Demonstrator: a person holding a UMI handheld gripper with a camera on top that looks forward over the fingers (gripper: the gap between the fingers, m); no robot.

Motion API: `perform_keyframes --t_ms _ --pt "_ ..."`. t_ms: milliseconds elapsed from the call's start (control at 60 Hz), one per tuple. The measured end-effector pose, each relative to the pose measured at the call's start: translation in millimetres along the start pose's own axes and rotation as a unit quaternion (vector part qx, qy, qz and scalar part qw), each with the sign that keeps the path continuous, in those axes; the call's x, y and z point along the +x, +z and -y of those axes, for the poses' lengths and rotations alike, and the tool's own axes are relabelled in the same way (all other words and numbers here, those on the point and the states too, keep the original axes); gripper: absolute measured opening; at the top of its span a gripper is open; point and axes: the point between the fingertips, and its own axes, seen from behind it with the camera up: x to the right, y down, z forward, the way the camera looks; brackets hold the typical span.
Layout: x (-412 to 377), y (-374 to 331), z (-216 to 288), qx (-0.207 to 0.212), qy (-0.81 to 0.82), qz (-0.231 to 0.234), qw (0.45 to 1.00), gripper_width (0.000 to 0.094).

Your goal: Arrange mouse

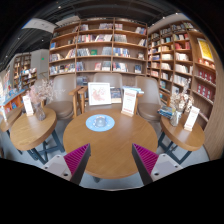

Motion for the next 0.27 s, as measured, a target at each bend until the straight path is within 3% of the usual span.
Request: perform_keyframes --t_ms 267 --pt "-1.4 -12.9 -1.0 0.014 -0.005 0.006 1.000 0.0855"
